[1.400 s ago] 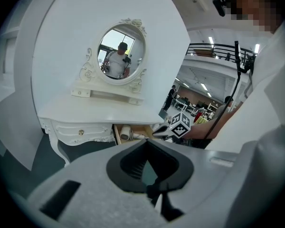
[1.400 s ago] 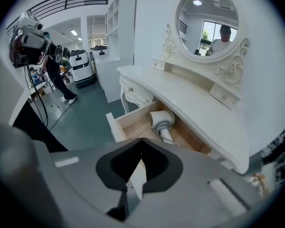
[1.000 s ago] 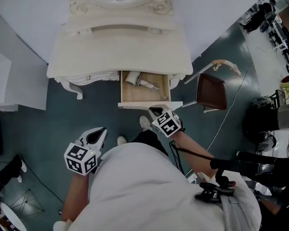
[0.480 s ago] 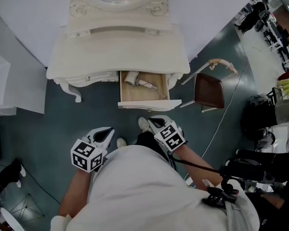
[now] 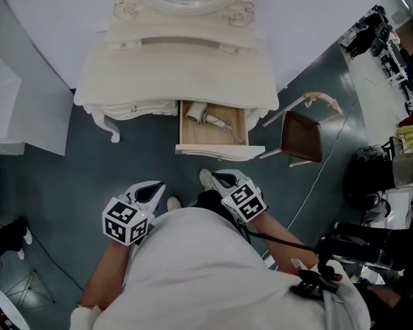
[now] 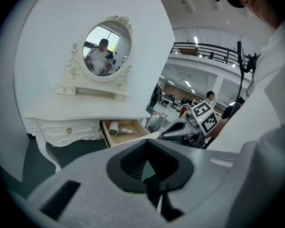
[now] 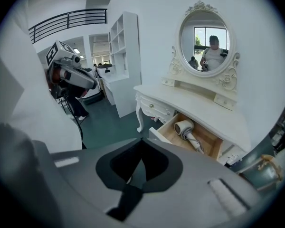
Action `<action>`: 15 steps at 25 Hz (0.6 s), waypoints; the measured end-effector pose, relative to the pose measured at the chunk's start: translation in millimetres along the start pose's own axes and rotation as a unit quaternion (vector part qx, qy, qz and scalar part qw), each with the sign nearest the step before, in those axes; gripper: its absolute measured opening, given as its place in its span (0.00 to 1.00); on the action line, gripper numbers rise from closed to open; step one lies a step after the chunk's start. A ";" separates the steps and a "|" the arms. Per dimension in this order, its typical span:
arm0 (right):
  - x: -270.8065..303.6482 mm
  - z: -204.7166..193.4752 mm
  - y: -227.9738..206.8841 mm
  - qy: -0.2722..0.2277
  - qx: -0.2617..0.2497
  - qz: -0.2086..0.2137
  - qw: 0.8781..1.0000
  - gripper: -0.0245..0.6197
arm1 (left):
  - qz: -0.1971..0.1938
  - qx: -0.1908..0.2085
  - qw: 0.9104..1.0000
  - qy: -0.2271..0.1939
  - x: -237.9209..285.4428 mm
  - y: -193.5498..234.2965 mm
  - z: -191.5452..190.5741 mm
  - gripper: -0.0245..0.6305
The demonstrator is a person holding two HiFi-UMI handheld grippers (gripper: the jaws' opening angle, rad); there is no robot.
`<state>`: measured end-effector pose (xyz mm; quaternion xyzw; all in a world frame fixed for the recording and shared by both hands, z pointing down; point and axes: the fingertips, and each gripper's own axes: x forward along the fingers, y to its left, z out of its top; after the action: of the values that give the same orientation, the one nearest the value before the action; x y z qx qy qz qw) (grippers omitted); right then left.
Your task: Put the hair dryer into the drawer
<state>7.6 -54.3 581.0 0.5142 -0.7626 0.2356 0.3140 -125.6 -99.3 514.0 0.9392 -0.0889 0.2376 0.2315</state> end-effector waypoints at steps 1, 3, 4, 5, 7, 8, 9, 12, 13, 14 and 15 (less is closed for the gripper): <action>1.7 1.9 2.0 0.001 -0.003 0.003 1.000 0.04 | 0.003 -0.003 1.000 -0.001 -3.2 1.8 -1.5 0.04; 4.7 5.7 6.0 0.001 -0.008 0.009 1.000 0.04 | 0.009 -0.006 1.000 -0.003 -8.9 4.6 -4.5 0.04; 5.8 8.1 8.2 0.001 -0.010 0.012 1.000 0.04 | 0.012 -0.007 1.000 -0.004 -11.4 5.7 -6.0 0.04; 6.8 10.6 10.2 0.001 -0.014 0.015 1.000 0.04 | 0.014 -0.008 1.000 -0.004 -13.9 6.8 -7.4 0.04; 9.0 14.8 13.6 0.000 -0.023 0.019 1.000 0.04 | 0.019 -0.011 1.000 -0.005 -18.4 8.7 -9.4 0.04; 9.8 16.6 15.0 -0.001 -0.026 0.020 0.999 0.04 | 0.021 -0.012 1.000 -0.006 -20.4 9.3 -10.3 0.04; 10.3 18.7 16.5 -0.002 -0.029 0.022 0.999 0.04 | 0.023 -0.013 1.000 -0.007 -22.0 9.7 -11.2 0.04; 10.4 24.2 20.2 -0.004 -0.034 0.026 0.999 0.04 | 0.024 -0.014 1.000 -0.006 -25.4 10.4 -13.2 0.04; 10.2 25.6 21.2 -0.004 -0.034 0.027 0.999 0.04 | 0.024 -0.014 1.000 -0.005 -26.2 10.7 -13.1 0.04; 10.0 27.0 22.2 -0.004 -0.035 0.027 0.999 0.04 | 0.024 -0.013 1.000 -0.004 -27.0 11.1 -12.5 0.04; 9.9 28.0 23.1 -0.005 -0.035 0.028 0.999 0.04 | 0.024 -0.012 1.000 -0.004 -27.8 11.4 -11.7 0.04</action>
<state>-23.3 -71.4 567.9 0.4828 -0.7858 0.2148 0.3214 -157.7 -102.1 514.1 0.9346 -0.1154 0.2386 0.2370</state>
